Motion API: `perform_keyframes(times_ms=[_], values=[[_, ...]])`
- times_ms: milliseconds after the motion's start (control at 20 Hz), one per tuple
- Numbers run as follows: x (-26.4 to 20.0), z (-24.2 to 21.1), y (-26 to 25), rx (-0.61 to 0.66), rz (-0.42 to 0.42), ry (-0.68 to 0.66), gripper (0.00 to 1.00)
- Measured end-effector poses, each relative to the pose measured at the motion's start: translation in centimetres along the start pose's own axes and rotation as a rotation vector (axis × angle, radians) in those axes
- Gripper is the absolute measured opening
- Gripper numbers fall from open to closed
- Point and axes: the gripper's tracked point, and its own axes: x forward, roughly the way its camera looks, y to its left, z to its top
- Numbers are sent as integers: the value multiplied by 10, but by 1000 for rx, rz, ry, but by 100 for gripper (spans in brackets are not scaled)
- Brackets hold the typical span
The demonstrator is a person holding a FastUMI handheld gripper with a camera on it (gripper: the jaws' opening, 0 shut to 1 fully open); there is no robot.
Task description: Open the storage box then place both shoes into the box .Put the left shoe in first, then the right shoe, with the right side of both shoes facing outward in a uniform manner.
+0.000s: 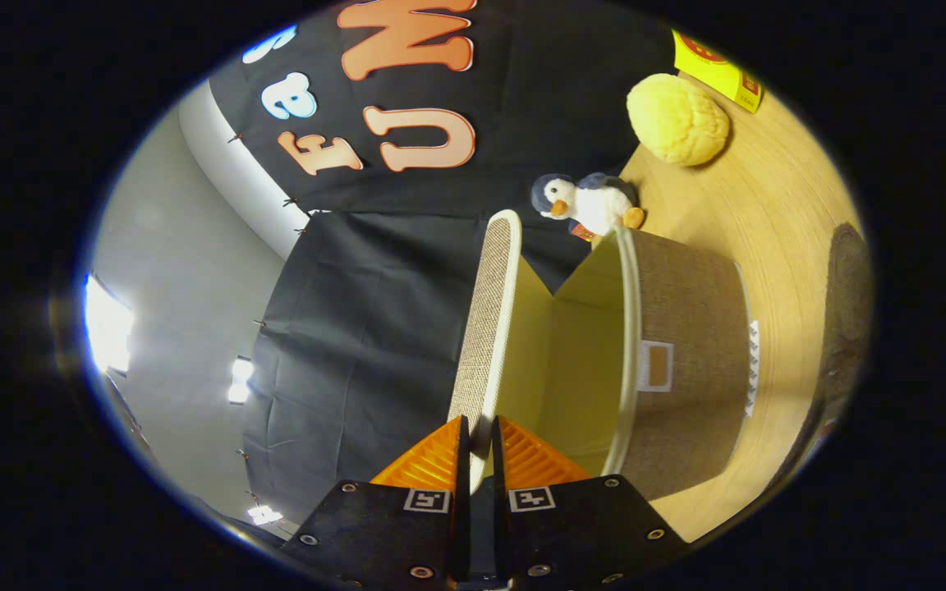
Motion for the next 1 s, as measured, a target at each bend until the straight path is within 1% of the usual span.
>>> perform_keyframes(times_ms=[150,350,500,650,750,850,900,1000], values=[[23,0,36,-73,19,-1,8],[67,-13,71,-163,5,10,8],[106,-31,79,-209,-29,43,9],[143,-48,77,-289,-109,73,10],[166,-57,74,-336,-146,92,11],[174,-64,67,-393,-206,102,19],[176,-65,63,-416,-224,110,26],[176,-67,57,-442,-244,127,36]])
